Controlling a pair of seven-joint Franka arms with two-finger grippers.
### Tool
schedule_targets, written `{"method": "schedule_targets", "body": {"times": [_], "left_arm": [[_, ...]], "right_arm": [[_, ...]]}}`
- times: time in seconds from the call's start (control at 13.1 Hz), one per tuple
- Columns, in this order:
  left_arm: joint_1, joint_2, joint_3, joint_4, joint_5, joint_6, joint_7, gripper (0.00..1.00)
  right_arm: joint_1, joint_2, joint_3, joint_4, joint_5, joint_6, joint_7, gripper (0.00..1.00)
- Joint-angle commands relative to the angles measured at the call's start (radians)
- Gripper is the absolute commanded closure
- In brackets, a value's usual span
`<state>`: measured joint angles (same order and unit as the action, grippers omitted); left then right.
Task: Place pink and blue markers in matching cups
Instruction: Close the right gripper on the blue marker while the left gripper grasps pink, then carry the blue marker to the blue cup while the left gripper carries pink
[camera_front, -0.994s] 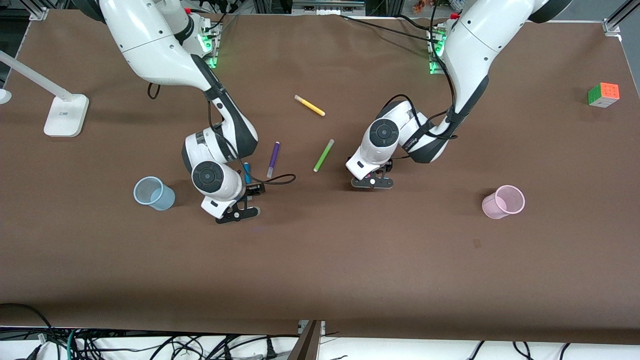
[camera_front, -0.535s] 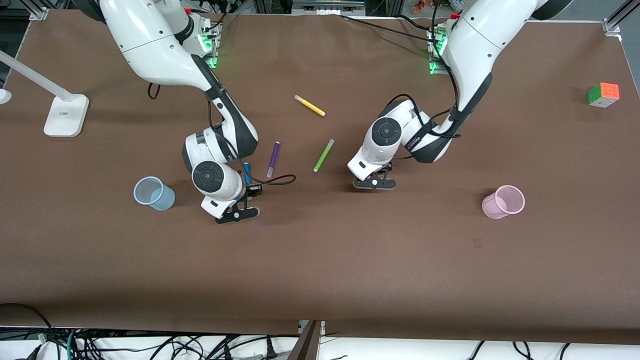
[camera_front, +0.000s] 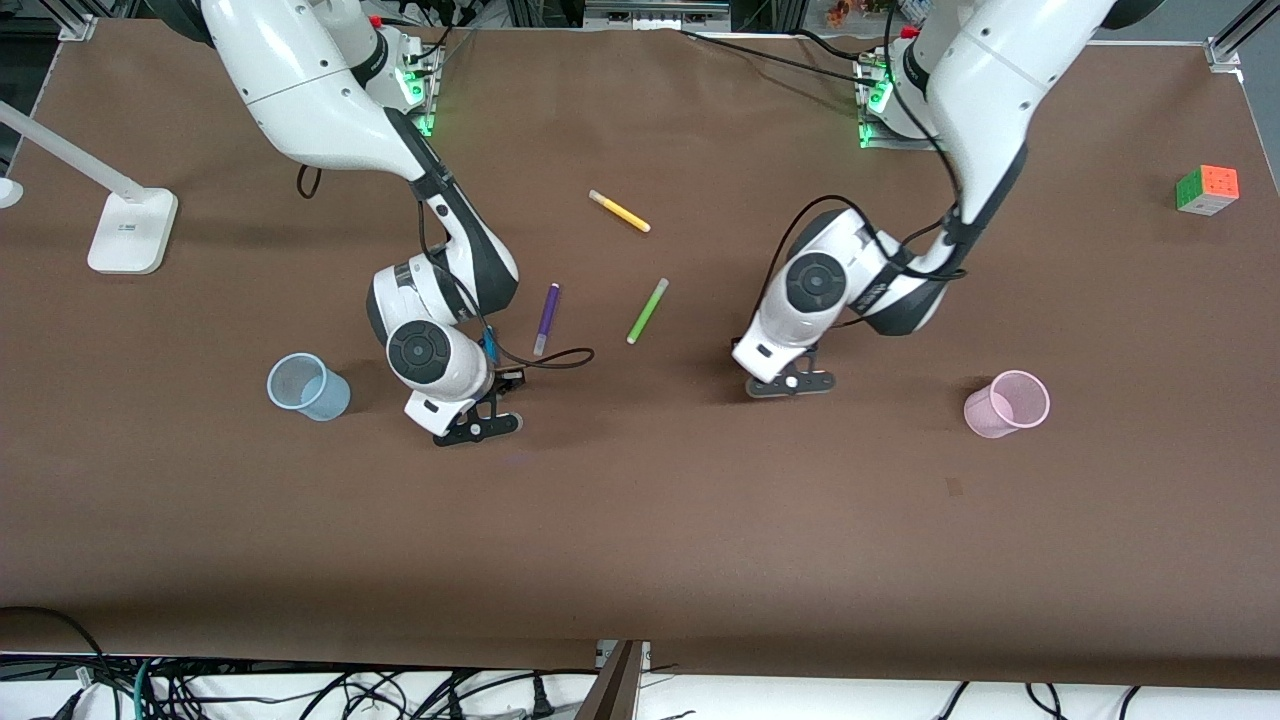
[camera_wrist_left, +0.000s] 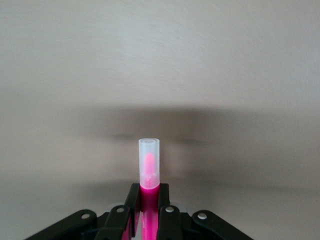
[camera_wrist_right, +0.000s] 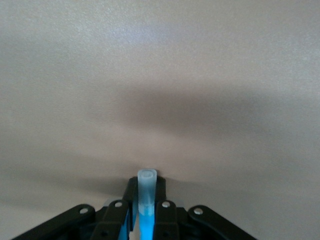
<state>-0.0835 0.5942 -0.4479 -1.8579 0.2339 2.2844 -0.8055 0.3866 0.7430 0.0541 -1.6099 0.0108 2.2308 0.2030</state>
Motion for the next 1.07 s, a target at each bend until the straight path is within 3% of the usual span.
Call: {"method": "schedule_targets", "body": {"times": [0.0, 0.23, 0.38, 0.76, 0.99], "left_arm": [[0.073, -0.089, -0.047, 0.076, -0.079, -0.213, 0.011, 1.00], [0.151, -0.086, -0.060, 0.273, -0.206, -0.451, 0.026, 1.00], [0.221, -0.086, -0.060, 0.339, -0.284, -0.537, 0.051, 1.00], [0.496, -0.083, -0.060, 0.350, -0.620, -0.620, 0.170, 1.00], [0.626, -0.053, -0.060, 0.347, -0.732, -0.667, 0.219, 1.00]], "right_arm": [[-0.005, -0.040, -0.003, -0.001, 0.006, 0.004, -0.042, 0.95], [-0.023, -0.102, -0.011, 0.010, 0.015, -0.043, -0.239, 0.95], [-0.037, -0.154, -0.011, 0.010, 0.015, -0.103, -0.333, 0.95], [-0.080, -0.272, -0.014, 0.011, 0.026, -0.243, -0.663, 0.95], [-0.129, -0.312, -0.017, 0.011, 0.102, -0.298, -0.897, 0.94]]}}
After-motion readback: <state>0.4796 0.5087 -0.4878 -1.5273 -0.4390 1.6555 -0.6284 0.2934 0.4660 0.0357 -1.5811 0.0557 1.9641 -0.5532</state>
